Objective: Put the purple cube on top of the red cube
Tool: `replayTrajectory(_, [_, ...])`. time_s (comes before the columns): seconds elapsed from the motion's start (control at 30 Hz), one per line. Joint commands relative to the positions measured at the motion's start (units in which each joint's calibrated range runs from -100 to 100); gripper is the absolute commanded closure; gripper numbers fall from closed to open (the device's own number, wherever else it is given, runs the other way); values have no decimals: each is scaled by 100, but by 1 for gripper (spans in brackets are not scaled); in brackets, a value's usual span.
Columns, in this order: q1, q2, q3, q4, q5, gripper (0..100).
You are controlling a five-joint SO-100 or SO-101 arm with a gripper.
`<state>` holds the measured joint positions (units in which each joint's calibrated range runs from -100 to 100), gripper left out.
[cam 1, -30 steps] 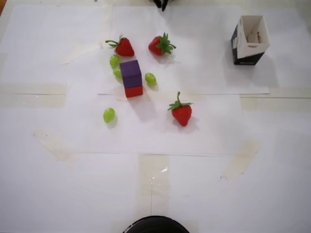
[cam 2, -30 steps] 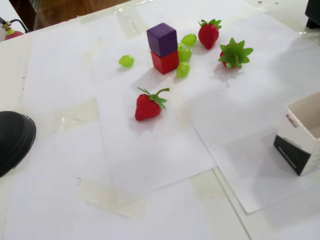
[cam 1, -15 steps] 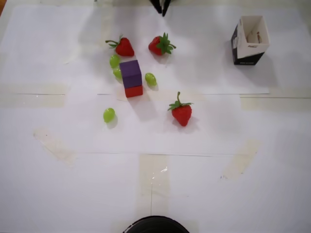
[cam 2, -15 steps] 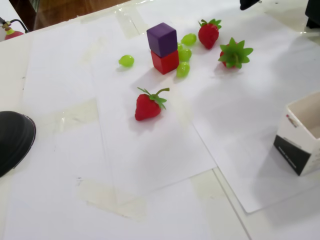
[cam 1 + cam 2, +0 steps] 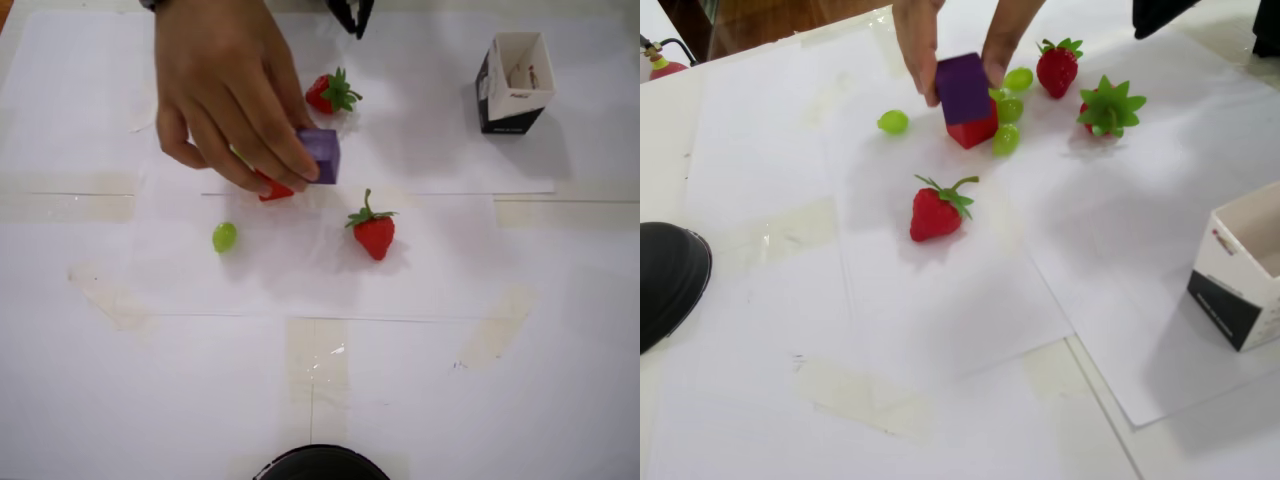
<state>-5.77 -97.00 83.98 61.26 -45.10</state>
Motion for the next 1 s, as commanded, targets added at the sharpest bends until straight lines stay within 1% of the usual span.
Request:
replayTrajectory(0.0, [25, -59, -7, -138, -24, 100])
replayTrajectory(0.3, [3, -59, 165, -179, -54, 100])
replayTrajectory(0.43, [114, -59, 65, -40, 44, 100])
replayTrajectory(0.53, [172, -59, -180, 34, 176, 100])
replayTrajectory(0.67, [231, 10, -516, -138, 357, 100])
replayTrajectory(0.97, [143, 1145, -1707, -162, 625, 100])
